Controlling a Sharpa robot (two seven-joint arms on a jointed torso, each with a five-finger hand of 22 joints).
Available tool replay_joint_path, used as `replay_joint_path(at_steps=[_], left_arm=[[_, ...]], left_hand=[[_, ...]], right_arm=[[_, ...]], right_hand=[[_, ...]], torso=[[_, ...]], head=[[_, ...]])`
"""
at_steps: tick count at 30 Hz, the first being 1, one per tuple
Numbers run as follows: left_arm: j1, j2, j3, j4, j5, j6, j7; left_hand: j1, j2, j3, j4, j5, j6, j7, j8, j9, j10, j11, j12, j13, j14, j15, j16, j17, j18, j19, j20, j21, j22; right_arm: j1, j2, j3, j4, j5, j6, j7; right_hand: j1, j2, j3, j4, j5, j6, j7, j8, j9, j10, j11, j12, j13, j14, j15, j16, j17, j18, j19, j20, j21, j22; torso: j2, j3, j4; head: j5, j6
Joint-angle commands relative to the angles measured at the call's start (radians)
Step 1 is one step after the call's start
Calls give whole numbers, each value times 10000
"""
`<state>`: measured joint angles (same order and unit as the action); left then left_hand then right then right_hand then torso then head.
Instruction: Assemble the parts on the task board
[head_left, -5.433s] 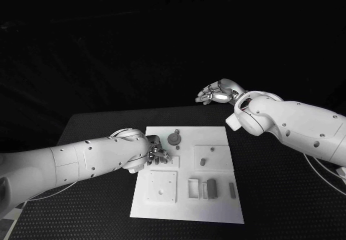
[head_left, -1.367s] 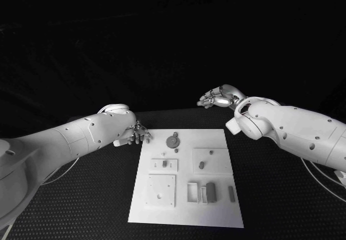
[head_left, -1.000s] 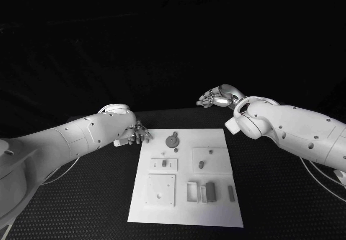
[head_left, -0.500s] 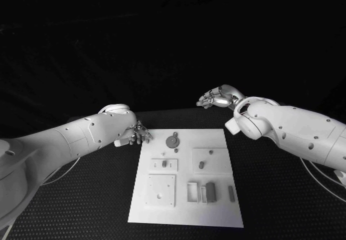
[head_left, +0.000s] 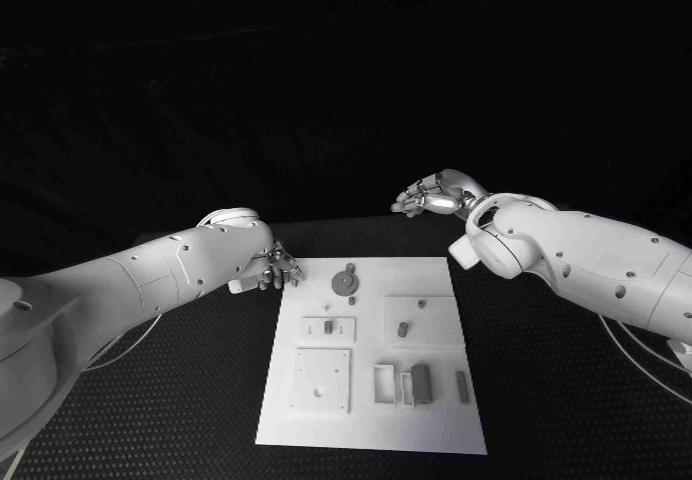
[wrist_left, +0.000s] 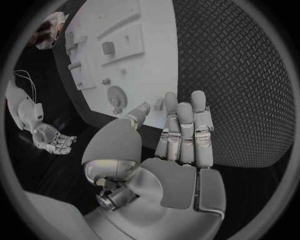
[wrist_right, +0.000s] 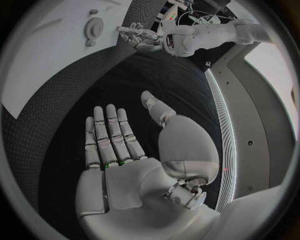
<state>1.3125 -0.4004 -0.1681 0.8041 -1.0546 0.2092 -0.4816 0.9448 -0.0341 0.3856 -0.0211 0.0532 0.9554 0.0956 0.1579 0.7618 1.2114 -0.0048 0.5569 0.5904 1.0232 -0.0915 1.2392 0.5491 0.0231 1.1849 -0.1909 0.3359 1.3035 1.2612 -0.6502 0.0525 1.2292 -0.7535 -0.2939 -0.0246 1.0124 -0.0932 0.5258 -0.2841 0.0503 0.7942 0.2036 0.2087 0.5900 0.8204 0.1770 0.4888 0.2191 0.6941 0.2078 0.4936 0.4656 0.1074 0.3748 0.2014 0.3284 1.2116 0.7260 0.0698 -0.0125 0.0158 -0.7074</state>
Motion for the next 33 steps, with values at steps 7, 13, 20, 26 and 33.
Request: replay_joint_path(at_steps=[7,13,20,26,33], left_arm=[[-20,40,-1,-7,110,182,163],[-32,69,-1,-28,191,171,191],[-37,73,-1,-62,219,88,186],[-37,70,-1,-107,211,57,164],[-58,120,-1,-129,182,56,173]], left_hand=[[121,44,4,-111,-28,359,186,93,-18,-152,101,78,-22,-27,-51,80,-30,104,86,2,-64,19],[164,118,17,-176,-27,395,175,117,-29,-142,91,90,-37,-20,-60,102,-53,100,103,-5,-69,32],[216,208,25,-284,-27,418,166,136,-50,-124,82,107,-56,-9,-69,134,-82,93,122,-13,-75,51],[234,292,27,-360,-28,424,164,145,-67,-114,79,119,-71,-5,-73,154,-106,86,136,-19,-82,64],[237,312,23,-396,-27,423,164,146,-76,-113,79,122,-78,-5,-74,162,-116,83,139,-20,-86,70]], right_arm=[[-1,8,5,5,-11,122,22],[-1,19,5,2,-11,132,25],[-1,18,5,-1,-10,141,29],[-1,1,5,7,-2,164,31],[-1,11,5,14,1,181,36]], right_hand=[[-4,133,-41,-2,-26,-66,41,38,-13,-43,58,48,-18,-58,9,-52,-17,-165,-64,-11,63,19],[-7,134,-41,-1,-26,-67,42,39,-15,-43,58,50,-23,-59,10,-53,-20,-165,-65,-11,64,24],[-6,137,-38,-2,-26,-67,41,41,-16,-43,58,53,-30,-61,11,-54,-25,-164,-67,-12,65,31],[-7,138,-37,-2,-26,-67,41,43,-17,-42,58,56,-36,-62,11,-54,-28,-164,-69,-12,65,37],[-9,141,-35,-2,-26,-66,41,45,-18,-42,58,60,-43,-62,12,-54,-32,-164,-73,-11,65,43]], torso=[[2,0,4],[1,-2,0],[-5,0,3],[6,-2,3],[4,-6,-9]], head=[[17,-18],[14,-20],[5,-25],[6,-41],[-9,-39]])
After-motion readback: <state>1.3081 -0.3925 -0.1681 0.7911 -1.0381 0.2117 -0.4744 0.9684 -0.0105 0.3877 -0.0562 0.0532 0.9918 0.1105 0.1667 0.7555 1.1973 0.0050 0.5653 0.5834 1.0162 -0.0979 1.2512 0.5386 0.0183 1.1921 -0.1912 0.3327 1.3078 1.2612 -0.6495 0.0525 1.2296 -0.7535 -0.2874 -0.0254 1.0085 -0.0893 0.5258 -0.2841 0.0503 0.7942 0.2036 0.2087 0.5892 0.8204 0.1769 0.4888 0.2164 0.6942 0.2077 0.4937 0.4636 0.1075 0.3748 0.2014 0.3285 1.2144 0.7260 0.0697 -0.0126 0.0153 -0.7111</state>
